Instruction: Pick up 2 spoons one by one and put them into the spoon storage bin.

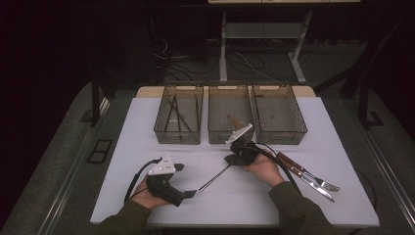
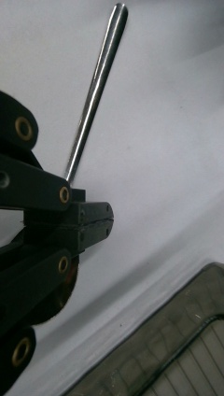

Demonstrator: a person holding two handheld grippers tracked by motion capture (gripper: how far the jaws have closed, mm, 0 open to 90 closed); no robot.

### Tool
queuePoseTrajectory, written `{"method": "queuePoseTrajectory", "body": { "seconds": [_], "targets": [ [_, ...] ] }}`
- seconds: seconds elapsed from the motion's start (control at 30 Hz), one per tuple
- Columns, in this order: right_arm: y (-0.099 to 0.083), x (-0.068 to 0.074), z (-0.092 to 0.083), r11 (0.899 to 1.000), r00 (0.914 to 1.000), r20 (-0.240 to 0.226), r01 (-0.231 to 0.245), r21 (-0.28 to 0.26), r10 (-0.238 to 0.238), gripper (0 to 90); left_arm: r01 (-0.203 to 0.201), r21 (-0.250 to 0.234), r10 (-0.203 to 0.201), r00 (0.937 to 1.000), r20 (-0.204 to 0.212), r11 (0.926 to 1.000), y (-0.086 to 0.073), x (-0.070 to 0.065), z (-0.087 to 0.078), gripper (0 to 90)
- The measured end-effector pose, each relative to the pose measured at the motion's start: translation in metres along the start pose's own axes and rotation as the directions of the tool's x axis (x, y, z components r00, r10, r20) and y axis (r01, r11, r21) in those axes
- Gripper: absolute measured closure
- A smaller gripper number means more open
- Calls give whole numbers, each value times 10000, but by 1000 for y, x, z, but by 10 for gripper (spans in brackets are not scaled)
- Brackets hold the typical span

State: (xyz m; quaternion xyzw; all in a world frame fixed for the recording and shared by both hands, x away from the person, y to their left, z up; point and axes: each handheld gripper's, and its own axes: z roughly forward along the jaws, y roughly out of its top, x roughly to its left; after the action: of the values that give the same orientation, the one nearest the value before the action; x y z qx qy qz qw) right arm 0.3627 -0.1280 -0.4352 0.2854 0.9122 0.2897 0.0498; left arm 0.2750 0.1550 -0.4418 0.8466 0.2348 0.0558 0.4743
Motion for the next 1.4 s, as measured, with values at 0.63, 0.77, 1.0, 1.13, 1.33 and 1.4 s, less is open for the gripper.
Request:
{"method": "queuePoseTrajectory", "body": {
  "seconds": [0.63, 0.77, 1.0, 1.13, 1.33, 1.4],
  "targets": [
    [-5, 3, -3, 9997, 9997, 86, 224, 129, -225, 900, -20, 34, 20, 10000, -1, 10000, 0, 0, 0, 0],
    [-7, 3, -5, 9996, 9997, 111, 218, 172, -220, 900, -17, 37, 17, 10000, -8, 10000, 0, 0, 0, 0],
    [-16, 4, -11, 9996, 9998, 26, 178, 232, -178, 900, -16, 43, 16, 10000, -2, 10000, 0, 0, 0, 0],
    [-21, 5, -15, 9997, 9999, -108, 90, 223, -87, 900, -21, 38, 21, 10000, -11, 10000, 0, 0, 1, 0],
    [-28, 7, -20, 9992, 9996, -168, 228, 317, -223, 900, -17, 43, 17, 10000, -19, 10000, 0, 0, 1, 0],
    [-31, 8, -22, 9992, 9996, -217, 191, 340, -184, 900, -15, 32, 15, 10000, -20, 10000, 0, 0, 1, 0]
  ]
}}
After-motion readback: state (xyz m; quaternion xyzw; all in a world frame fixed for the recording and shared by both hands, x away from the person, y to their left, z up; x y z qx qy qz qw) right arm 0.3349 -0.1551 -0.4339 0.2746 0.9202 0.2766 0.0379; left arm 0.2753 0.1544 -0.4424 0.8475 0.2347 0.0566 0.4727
